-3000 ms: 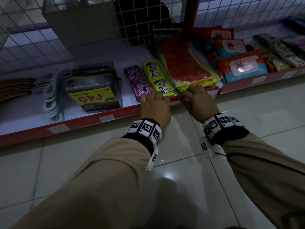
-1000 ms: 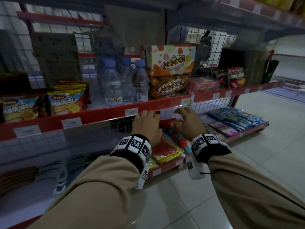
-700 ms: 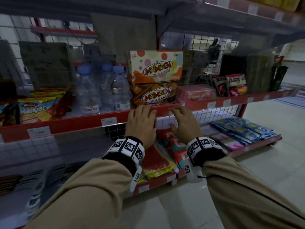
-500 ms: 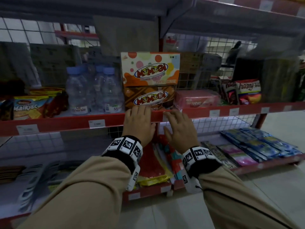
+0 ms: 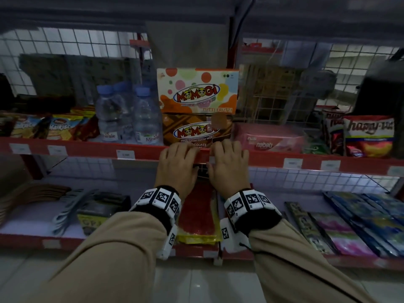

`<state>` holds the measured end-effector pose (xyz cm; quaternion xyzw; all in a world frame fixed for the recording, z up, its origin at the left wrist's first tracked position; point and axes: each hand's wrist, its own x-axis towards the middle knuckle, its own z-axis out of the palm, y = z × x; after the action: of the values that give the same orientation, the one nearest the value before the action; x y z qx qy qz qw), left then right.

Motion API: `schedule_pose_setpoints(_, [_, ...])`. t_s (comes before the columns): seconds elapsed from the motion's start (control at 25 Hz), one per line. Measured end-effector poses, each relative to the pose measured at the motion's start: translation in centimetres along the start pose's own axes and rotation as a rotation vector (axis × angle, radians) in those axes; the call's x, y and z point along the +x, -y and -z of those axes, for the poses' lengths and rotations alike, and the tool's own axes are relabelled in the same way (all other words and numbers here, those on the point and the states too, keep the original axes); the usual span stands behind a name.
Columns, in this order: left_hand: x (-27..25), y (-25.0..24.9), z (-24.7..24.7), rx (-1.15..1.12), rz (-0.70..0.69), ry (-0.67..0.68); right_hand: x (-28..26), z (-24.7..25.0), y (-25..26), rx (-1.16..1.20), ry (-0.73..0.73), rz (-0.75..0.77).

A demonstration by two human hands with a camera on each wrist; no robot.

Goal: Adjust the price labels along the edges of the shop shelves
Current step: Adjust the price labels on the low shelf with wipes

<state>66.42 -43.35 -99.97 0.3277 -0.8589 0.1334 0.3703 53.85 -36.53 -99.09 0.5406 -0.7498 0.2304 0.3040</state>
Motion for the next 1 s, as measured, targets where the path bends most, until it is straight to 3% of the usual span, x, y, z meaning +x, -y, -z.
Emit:
schedule_pose_setpoints(0.16, [-0.1,-1.0,0.2,-0.004,0.039,-0.018,-0.2,0.6,-1.4,0.097,-0.003,0.075])
schedule_pose_setpoints(0.44, [0.8,-0.9,0.9,0.053,0.040,0.072,0.8,1.0,-2.1,0.157,-0.006,0.186])
schedule_pose_setpoints(0.68, [1.3,-0.1,0.9,0.015,0.023,0.123,0.7,0.5,-1.1,0.101,0.022,0.119])
schedule_pose_setpoints(0.8, [1.5,0.9,0.7,0.010,-0.033,0.116,0.9,0.4,-0.4,0.113,0.075,0.015])
schedule_pose_setpoints(0.88, [1.6,1.4,0.4,-0.064,-0.058,0.081,1.6,0.6,-0.3,0.264,0.090,-0.079])
schedule_pose_setpoints(1.0, [2.0,2.1,-0.1,-0.258,-0.077,0.054,2.4,1.6,-0.5,0.768,0.045,-0.262])
